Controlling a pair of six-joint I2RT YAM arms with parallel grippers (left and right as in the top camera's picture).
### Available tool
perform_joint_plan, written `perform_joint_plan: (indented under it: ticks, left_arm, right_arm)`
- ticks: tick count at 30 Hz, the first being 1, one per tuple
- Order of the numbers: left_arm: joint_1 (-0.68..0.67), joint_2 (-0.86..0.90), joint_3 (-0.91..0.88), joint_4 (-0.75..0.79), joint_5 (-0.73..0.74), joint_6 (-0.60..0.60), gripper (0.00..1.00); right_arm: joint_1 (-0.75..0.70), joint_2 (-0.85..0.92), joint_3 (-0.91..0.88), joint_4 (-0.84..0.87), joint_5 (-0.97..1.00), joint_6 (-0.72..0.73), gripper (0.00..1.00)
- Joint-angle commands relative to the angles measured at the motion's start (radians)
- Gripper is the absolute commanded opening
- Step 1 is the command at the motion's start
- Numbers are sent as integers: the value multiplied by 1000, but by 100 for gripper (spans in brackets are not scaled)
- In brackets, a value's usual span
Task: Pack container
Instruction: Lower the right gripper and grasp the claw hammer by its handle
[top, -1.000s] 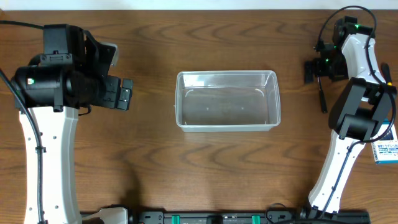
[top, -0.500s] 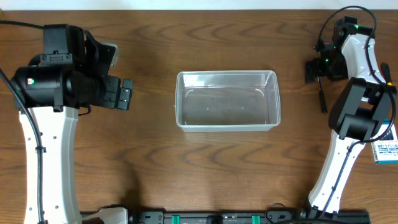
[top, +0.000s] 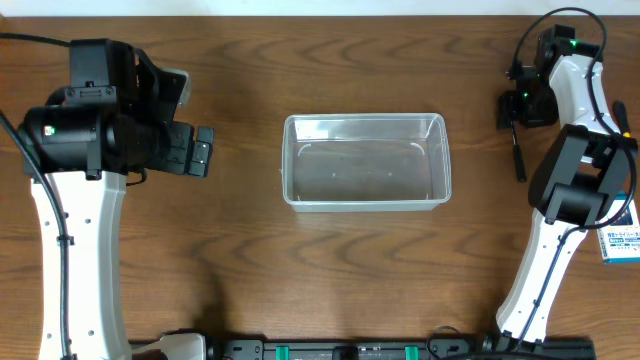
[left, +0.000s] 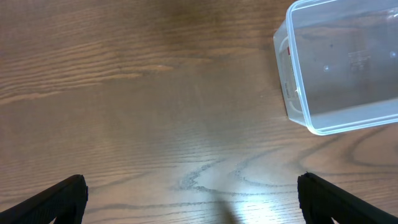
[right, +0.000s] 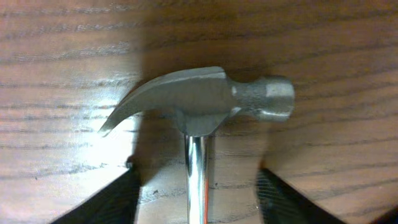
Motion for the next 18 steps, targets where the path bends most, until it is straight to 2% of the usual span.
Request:
perform_joint_plan:
  ticks: [1, 18]
  left_arm:
    - [-3, -5, 6, -9, -12, -13, 98]
    - [-4, -5, 6, -13, -12, -13, 98]
  right_arm:
    - [-17, 10, -6, 6, -8, 16, 53]
    - [-17, 10, -6, 21, -8, 17, 22]
